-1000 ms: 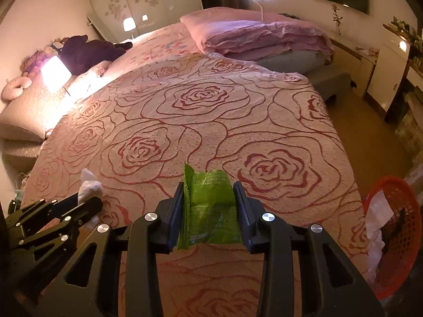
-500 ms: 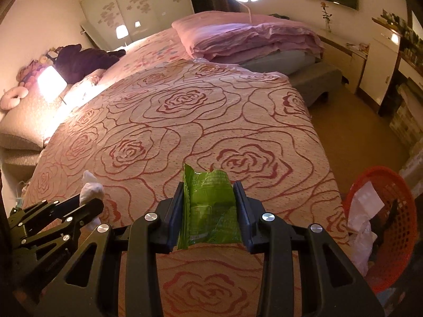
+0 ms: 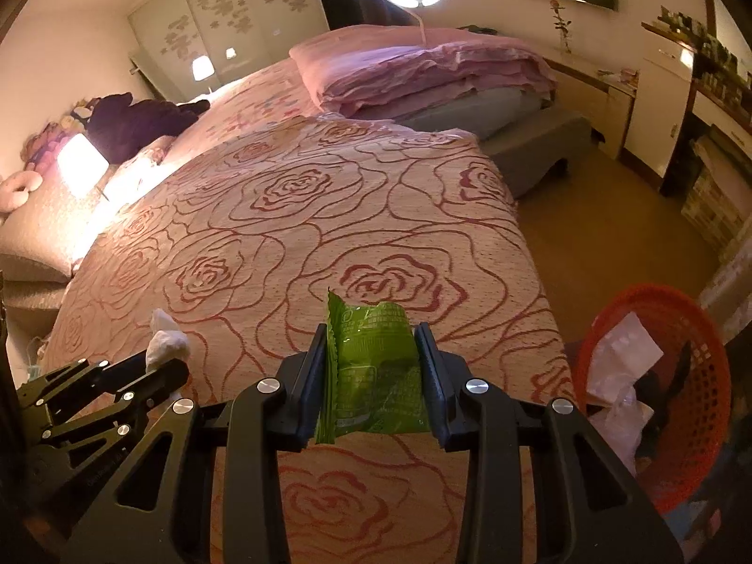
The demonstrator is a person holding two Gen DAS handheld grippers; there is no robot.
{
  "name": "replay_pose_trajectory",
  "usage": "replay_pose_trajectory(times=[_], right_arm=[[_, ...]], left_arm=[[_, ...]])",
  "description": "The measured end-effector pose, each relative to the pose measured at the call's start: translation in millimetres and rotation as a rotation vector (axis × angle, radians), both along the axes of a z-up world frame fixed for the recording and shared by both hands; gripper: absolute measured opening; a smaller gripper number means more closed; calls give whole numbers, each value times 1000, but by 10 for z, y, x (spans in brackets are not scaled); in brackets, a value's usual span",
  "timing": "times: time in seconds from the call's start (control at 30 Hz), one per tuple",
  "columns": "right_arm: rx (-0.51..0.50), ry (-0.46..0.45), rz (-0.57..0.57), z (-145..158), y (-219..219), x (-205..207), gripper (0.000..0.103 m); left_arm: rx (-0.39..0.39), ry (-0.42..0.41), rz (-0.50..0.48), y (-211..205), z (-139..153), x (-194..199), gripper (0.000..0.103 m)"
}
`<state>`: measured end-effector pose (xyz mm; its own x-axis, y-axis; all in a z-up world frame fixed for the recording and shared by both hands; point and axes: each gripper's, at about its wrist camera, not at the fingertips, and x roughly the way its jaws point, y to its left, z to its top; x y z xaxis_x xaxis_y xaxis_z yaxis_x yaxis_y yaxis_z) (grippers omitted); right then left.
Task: Collect trash
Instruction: 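Carry the white cloth and green packet over the red wastebasket with both tools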
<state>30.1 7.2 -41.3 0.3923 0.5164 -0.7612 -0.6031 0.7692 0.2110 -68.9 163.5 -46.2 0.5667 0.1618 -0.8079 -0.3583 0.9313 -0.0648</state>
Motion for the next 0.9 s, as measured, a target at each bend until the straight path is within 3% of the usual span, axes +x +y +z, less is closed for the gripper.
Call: replay_pose_trajectory(times=[0.57,0.9], right_arm=[[20,-13,-73,63,-318,124,35],[31,-30,-175,106,-718,292,36]], left_arm=[[19,-12,-70,-210,74,213,27],[31,-26,-166,-517,149,441,27]])
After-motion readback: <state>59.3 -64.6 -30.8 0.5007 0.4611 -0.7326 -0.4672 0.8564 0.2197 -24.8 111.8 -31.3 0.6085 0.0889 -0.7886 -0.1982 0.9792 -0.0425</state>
